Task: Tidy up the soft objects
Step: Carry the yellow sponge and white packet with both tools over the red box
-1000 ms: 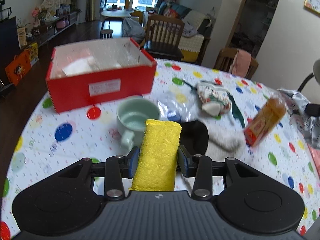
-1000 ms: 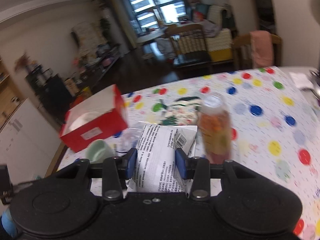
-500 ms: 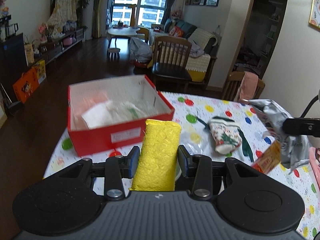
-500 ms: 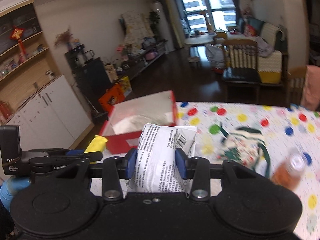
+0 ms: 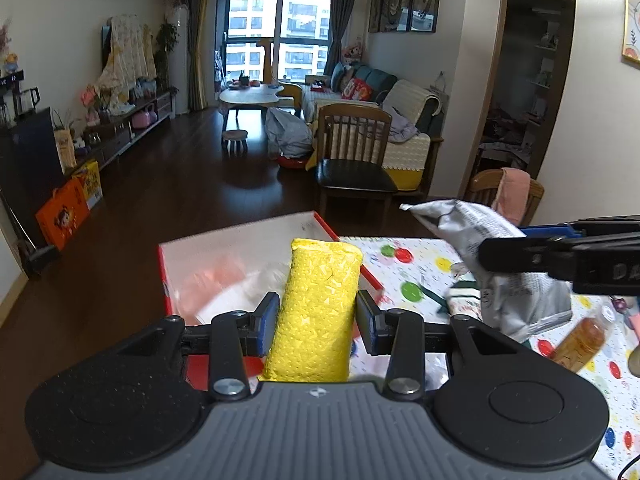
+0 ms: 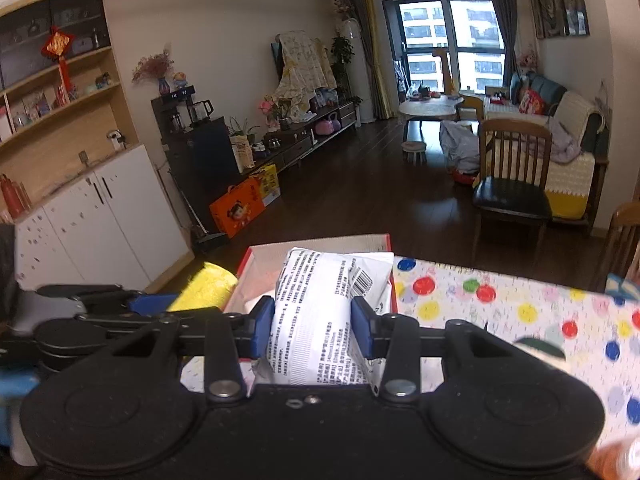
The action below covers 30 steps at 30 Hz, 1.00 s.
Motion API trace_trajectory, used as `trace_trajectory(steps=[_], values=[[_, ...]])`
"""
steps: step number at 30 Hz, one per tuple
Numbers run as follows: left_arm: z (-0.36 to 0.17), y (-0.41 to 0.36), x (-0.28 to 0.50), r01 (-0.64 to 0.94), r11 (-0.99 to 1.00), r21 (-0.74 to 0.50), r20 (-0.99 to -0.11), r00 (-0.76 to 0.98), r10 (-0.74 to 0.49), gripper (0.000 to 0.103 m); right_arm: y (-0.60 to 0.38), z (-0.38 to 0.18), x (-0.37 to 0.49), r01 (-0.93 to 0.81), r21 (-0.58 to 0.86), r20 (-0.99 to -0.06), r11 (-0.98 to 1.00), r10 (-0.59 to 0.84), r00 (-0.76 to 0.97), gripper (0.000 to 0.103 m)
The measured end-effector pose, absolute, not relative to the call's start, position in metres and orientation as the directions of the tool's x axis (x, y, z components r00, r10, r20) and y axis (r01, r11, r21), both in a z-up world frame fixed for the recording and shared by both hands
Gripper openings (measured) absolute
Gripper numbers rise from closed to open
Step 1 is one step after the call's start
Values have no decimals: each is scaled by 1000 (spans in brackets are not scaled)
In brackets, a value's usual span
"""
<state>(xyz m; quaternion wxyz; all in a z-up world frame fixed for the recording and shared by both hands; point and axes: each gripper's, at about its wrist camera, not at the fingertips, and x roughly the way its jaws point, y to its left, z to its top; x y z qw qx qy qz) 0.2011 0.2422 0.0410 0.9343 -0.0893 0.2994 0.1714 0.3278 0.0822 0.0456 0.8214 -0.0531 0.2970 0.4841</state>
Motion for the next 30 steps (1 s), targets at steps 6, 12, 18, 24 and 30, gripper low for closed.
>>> trace_trajectory(steps=[6,12,18,24,30], values=[[39,270,219,-382,922,-58,-607,747,271,40,122,40,346,-822,146,-556,551,733,392,40],[31,302,237,-388,921,-41,-636,721,275,40,152,32,371,-806,123,-582,579,700,414,40],[19,329,256,-400,916,-20,-646,704,294,40,182,22,391,-797,114,-607,593,676,417,40],[0,358,279,-413,911,-4,-667,680,305,40,210,6,405,-794,132,-640,593,663,388,40],[-22,383,300,-418,909,17,-700,644,309,40,241,-11,414,-797,134,-666,589,649,368,40]])
